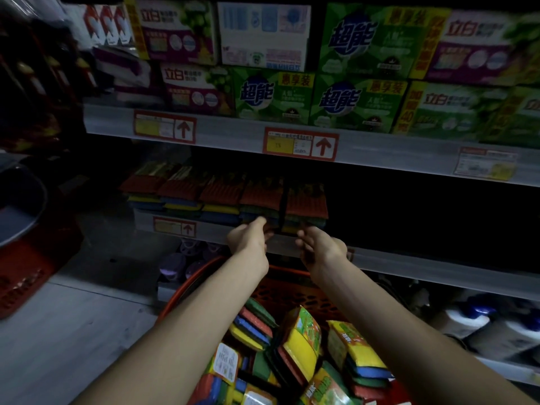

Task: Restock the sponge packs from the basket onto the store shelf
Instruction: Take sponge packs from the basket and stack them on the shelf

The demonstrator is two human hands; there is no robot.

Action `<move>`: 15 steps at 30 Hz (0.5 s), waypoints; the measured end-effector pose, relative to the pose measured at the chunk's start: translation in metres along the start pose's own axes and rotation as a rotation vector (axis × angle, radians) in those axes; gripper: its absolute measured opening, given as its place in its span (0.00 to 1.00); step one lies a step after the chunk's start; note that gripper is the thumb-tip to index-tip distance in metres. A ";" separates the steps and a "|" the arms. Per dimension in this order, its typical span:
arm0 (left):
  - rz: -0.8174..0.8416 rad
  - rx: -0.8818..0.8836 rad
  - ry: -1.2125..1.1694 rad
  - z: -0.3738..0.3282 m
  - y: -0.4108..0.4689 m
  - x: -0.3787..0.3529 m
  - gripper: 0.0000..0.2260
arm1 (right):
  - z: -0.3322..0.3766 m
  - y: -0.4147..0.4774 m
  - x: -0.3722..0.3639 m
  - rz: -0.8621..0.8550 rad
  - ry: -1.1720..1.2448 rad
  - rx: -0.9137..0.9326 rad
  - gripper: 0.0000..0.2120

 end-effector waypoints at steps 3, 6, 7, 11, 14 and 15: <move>0.008 0.000 0.008 0.000 0.001 -0.001 0.09 | 0.000 0.001 0.000 -0.006 0.004 0.005 0.11; 0.001 -0.003 0.031 0.001 0.006 0.001 0.10 | 0.001 0.001 -0.003 0.009 -0.017 0.021 0.09; -0.001 -0.003 0.037 0.001 0.007 0.001 0.11 | 0.001 0.002 -0.003 0.011 -0.028 0.029 0.09; 0.008 0.000 0.043 0.001 0.009 0.001 0.11 | 0.004 0.004 -0.005 0.031 -0.053 0.046 0.04; 0.027 -0.002 0.032 0.000 0.007 0.000 0.09 | 0.005 0.005 -0.006 0.043 -0.061 0.034 0.06; 0.033 0.001 0.025 0.000 0.005 -0.001 0.08 | 0.005 0.005 -0.006 0.045 -0.066 0.031 0.07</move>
Point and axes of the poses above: each hand's wrist, its own y-axis towards the middle knuckle, its own x-axis out of the back of the hand, z = x × y, the point moved 10 cm from there along y, towards the middle knuckle, and after that the axes turned 4 degrees about z, right-handed, at the moved point
